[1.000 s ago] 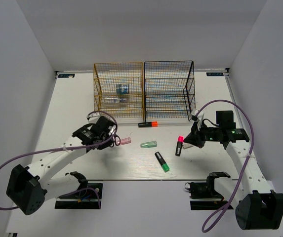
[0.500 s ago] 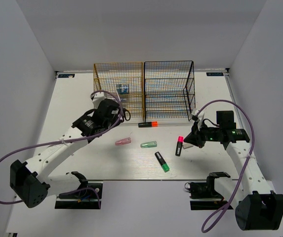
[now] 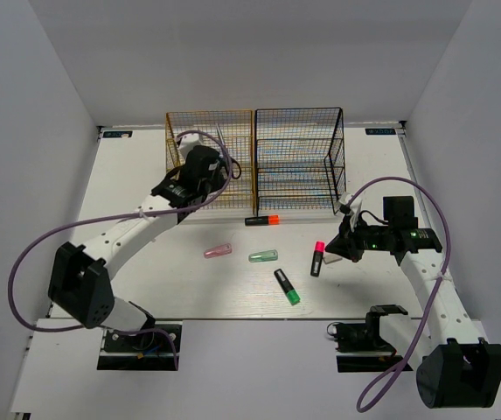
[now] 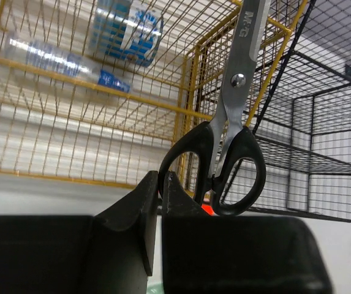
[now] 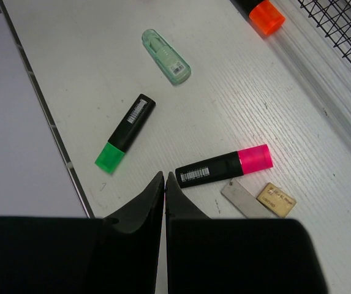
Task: Sort the stationery into containers
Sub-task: Place the scissors in the storage box.
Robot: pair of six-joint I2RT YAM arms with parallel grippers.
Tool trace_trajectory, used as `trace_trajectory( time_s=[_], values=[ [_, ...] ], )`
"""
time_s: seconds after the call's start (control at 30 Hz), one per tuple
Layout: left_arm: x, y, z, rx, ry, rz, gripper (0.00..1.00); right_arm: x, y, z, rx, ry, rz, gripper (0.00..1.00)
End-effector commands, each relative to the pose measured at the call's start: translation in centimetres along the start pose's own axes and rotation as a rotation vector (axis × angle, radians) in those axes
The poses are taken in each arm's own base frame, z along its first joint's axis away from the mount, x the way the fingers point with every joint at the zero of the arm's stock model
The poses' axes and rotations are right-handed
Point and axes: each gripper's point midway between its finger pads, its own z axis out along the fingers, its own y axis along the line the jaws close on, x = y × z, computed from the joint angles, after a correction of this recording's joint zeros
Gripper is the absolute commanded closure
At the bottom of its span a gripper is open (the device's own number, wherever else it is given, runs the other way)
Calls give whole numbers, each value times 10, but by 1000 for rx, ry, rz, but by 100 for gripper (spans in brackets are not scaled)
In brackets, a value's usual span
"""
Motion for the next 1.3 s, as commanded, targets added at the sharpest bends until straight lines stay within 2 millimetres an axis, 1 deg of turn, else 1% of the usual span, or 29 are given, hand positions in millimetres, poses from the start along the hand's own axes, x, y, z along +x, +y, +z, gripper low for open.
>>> trace_trajectory(
  time_s=[0.0, 0.07, 0.1, 0.13, 0.23, 0.3, 0.37, 0.4, 0.43, 0.5, 0.57, 0.67, 0.73, 0.77, 0.8, 0.87, 0.9, 0.97, 1.03, 1.07, 1.1, 1.17, 1.2, 1.23, 1.27],
  values=[
    [-25, -24, 0, 81, -55, 131, 100, -4, 1, 0, -2, -24, -23, 96],
    [-25, -18, 9, 53, -62, 184, 100, -4, 1, 0, -2, -23, -25, 96],
    [-28, -18, 11, 50, -73, 189, 100, -3, 1, 0, -4, -19, -15, 96],
    [-27, -15, 17, 36, -72, 217, 100, -5, 0, -1, -1, -25, -30, 96],
    [-25, -10, 24, 24, -79, 263, 100, -3, 0, 0, -3, -21, -22, 96],
    [-19, -5, 27, 20, -75, 304, 100, -3, 0, 0, -2, -20, -22, 96],
    [-21, -2, 29, 17, -89, 323, 100, -2, 0, 0, -3, -19, -19, 96],
    [-14, 4, 31, 5, -78, 341, 100, -2, 0, 0, -4, -19, -20, 96],
    [-17, 4, 33, 8, -93, 347, 100, -2, 0, 1, -7, -18, -16, 96],
    [-13, 11, 36, -5, -94, 372, 100, -2, 0, 1, -9, -18, -16, 96],
    [-13, 13, 40, -6, -101, 389, 100, -3, 0, 0, -7, -19, -17, 96],
    [-6, 19, 44, -16, -83, 439, 100, -2, -1, 0, -5, -17, -18, 96],
    [-2, 24, 45, -23, -82, 472, 100, -1, -1, 1, -7, -14, -15, 96],
    [-7, 20, 45, -17, -110, 470, 100, -1, 0, 1, -11, -13, -11, 96],
    [-2, 28, 45, -30, -105, 507, 100, -1, 0, 1, -11, -16, -14, 96],
    [-5, 29, 44, -44, -125, 526, 100, -1, 1, 1, -16, -14, -12, 96],
    [-3, 34, 47, -65, -123, 564, 100, -1, 0, 1, -15, -15, -15, 96],
    [-9, 38, 46, -99, -148, 599, 100, 0, 1, 2, -21, -12, -9, 97],
    [-7, 44, 48, -125, -142, 650, 100, 0, 1, 2, -24, -12, -12, 97],
    [-10, 40, 48, -117, -162, 650, 100, 1, 1, 2, -24, -9, -9, 97],
    [-9, 38, 49, -114, -165, 685, 100, -1, 1, 2, -22, -10, -10, 97],
    [-8, 40, 48, -128, -171, 707, 100, 0, 1, 2, -23, -11, -13, 97],
    [-7, 37, 47, -123, -178, 715, 97, 1, 1, 2, -24, -8, -7, 97],
    [-6, 38, 47, -132, -178, 718, 95, 0, 1, 2, -25, -11, -12, 97],
    [-4, 41, 46, -141, -174, 752, 90, 0, 1, 2, -24, -9, -11, 97]
  ],
)
